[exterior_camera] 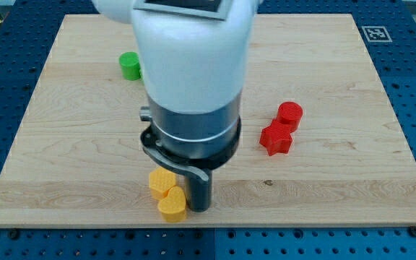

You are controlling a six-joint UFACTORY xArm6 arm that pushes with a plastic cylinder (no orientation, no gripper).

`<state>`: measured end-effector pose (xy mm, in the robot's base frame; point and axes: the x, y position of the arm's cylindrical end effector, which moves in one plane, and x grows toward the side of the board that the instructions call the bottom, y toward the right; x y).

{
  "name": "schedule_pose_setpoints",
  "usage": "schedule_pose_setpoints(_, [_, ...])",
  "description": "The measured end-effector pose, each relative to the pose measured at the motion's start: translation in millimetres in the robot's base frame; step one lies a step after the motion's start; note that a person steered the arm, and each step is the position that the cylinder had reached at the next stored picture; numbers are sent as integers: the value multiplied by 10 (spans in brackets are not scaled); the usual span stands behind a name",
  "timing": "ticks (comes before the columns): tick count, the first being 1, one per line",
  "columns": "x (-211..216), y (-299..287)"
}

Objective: Move the yellow heart slightly left

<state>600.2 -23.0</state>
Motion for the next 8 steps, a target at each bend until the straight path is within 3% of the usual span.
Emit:
schedule_pose_setpoints(3, [-222, -223])
schedule_pose_setpoints(5, [18, 243])
schedule_pose_setpoints(8, [184, 92])
